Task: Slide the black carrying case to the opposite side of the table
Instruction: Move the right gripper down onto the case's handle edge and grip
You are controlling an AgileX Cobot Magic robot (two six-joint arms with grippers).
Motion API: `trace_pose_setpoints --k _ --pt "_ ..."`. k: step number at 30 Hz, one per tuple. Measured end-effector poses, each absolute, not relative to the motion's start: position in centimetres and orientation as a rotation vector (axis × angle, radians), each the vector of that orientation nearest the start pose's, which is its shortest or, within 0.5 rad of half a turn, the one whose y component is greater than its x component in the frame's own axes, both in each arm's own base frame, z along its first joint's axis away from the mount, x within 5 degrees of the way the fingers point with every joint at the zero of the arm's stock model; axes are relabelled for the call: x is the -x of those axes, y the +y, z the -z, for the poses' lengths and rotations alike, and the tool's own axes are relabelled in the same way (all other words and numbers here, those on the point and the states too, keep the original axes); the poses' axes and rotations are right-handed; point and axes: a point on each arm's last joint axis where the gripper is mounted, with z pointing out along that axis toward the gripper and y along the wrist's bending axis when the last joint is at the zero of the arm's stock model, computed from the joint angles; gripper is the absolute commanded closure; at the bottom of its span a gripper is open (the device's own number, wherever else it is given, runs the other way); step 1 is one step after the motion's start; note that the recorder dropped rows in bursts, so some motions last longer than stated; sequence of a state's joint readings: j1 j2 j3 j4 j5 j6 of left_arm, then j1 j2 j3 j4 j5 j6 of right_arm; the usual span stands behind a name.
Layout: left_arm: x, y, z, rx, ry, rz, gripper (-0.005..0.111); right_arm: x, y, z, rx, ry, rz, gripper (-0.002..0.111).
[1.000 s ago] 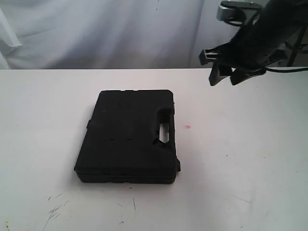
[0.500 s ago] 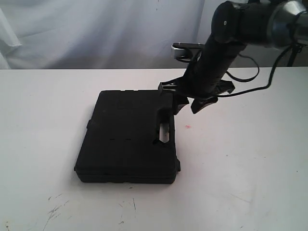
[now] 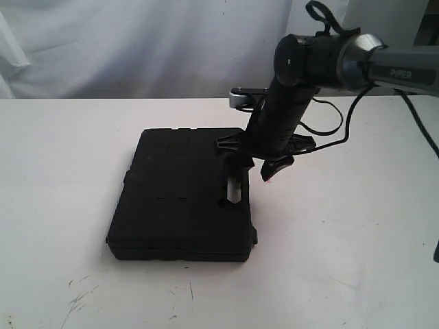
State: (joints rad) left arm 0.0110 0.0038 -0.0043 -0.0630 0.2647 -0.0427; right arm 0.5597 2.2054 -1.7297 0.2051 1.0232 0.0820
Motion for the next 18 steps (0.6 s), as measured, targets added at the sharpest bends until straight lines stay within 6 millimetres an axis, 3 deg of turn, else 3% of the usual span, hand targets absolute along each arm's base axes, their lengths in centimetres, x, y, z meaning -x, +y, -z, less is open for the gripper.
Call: trace_pose_setpoints --k 18 --pt "-5.5 -0.1 -19.0 0.088 1.746 0.082 0.107 -37.6 26.2 -12.6 0.574 3.041 -0.307 0.060"
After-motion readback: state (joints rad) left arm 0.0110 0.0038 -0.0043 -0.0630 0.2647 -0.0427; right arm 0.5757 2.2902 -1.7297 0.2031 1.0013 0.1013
